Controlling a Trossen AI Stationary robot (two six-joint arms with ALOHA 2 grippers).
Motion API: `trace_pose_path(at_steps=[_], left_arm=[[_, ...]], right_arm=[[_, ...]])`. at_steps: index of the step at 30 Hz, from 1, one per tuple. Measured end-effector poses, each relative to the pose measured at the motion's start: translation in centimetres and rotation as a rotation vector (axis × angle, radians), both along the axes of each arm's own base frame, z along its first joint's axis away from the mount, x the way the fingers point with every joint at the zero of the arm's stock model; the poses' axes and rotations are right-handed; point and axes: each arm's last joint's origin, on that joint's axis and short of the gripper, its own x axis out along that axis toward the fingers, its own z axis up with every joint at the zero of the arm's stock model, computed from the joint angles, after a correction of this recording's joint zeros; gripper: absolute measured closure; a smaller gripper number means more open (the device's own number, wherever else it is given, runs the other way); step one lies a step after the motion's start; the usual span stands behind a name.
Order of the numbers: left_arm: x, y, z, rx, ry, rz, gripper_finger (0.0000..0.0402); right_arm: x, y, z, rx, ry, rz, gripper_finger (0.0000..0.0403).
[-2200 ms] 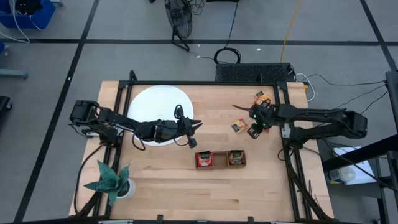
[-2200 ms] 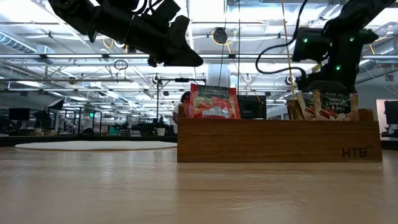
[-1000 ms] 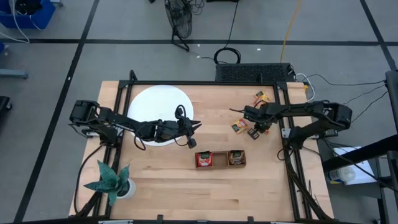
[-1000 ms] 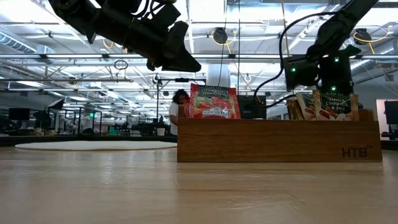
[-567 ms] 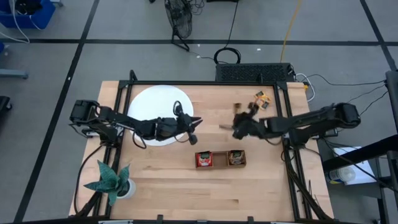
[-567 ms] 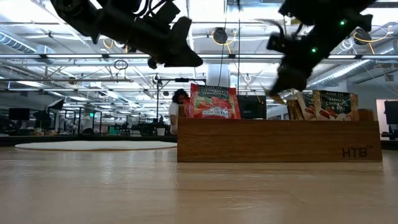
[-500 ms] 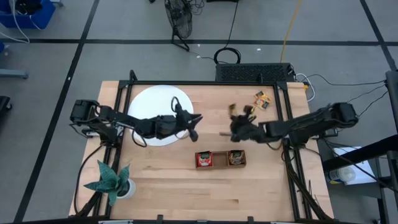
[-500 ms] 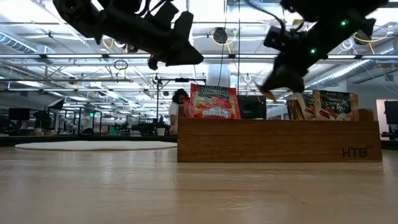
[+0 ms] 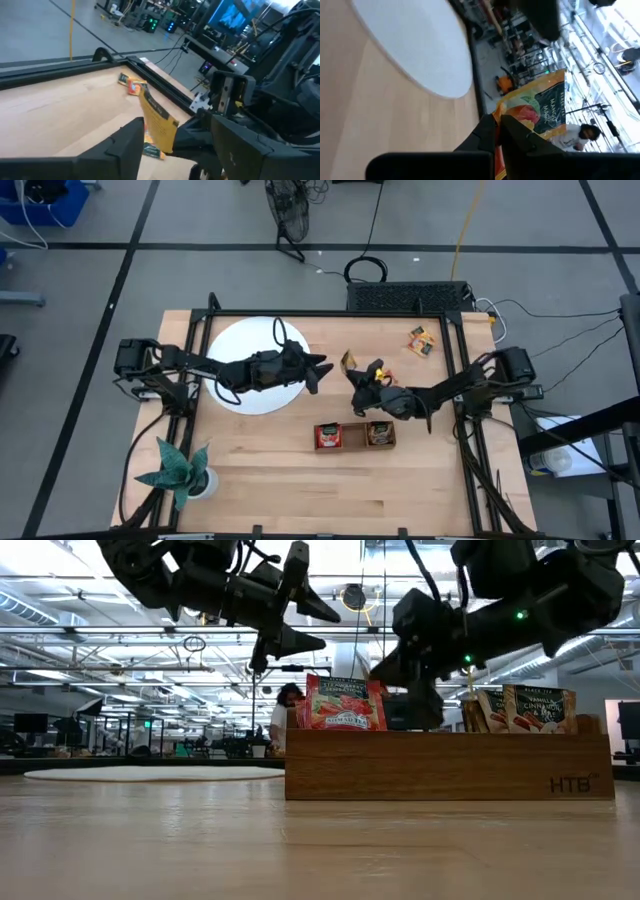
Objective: Pick & Place Tea
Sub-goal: Put the orange tea bag into the middle section of the wooden organizer
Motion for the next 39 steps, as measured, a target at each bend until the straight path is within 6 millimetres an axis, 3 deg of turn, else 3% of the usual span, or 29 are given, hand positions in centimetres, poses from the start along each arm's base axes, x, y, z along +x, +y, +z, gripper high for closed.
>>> trace_pose_path(at_steps=[10, 12, 20, 25, 31, 39], left_arm=[[1.1, -0.4, 0.0, -0.018, 0.02, -0.046, 0.0178], [2.3, -0.5, 0.0, -0.022, 0.028, -0.074, 0.0182], [2.8, 0.1, -0.2, 0.031, 0.11, -0.028, 0.0192], [2.7, 0.6, -0.3, 0.053, 0.134, -0.018, 0.0246], [2.8, 0.5, -0.3, 0.128, 0.156, -0.098, 0.0386], [2.4, 0.2, 0.4, 0.334, 0.215, -0.148, 0.0398]], right_arm=[[1.7, 0.3, 0.8, 0.022, -0.048, 0.081, 0.04], [1.8, 0.3, 0.8, 0.021, -0.047, 0.072, 0.04], [1.8, 0.3, 0.8, 0.023, -0.039, 0.072, 0.04], [1.7, 0.3, 0.7, 0.026, -0.036, 0.046, 0.0399], [1.6, 0.5, 0.6, 0.065, -0.066, 0.024, 0.0399], [1.3, 2.6, 0.6, 0.267, -0.221, 0.0, 0.0373]])
